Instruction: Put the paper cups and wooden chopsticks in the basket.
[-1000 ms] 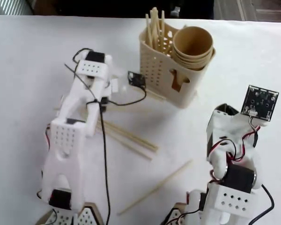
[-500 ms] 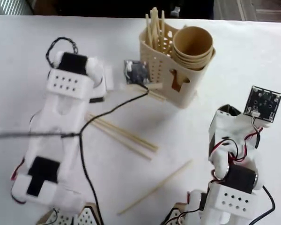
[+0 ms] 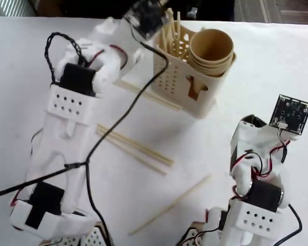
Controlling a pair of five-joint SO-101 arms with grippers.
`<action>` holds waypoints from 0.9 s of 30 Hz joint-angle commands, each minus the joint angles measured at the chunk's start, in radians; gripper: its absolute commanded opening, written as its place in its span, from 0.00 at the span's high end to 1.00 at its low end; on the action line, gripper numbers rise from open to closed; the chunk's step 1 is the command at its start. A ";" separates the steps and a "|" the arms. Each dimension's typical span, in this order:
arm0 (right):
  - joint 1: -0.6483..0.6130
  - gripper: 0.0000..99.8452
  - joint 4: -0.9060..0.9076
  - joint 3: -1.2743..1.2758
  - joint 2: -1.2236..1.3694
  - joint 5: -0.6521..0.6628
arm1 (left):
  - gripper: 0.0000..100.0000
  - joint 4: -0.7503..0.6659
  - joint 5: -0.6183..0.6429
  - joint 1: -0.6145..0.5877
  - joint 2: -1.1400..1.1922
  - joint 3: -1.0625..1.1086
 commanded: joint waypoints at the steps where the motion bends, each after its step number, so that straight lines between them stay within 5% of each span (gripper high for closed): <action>1: 0.008 0.98 -0.015 -0.008 -0.015 -0.006 | 0.98 -0.290 0.193 0.021 -0.053 0.012; 6: 0.008 0.98 -0.015 -0.008 -0.013 -0.008 | 0.98 -0.601 0.451 0.033 -0.051 0.100; 9: 0.007 0.98 -0.015 -0.008 -0.012 -0.008 | 0.98 -0.692 0.474 0.068 -0.051 0.147; 18: 0.004 0.98 -0.015 -0.008 -0.010 -0.008 | 0.98 -0.835 0.476 0.150 0.028 0.170; 27: 0.004 0.98 -0.013 -0.008 -0.010 -0.006 | 0.98 -0.796 0.477 0.145 0.318 0.037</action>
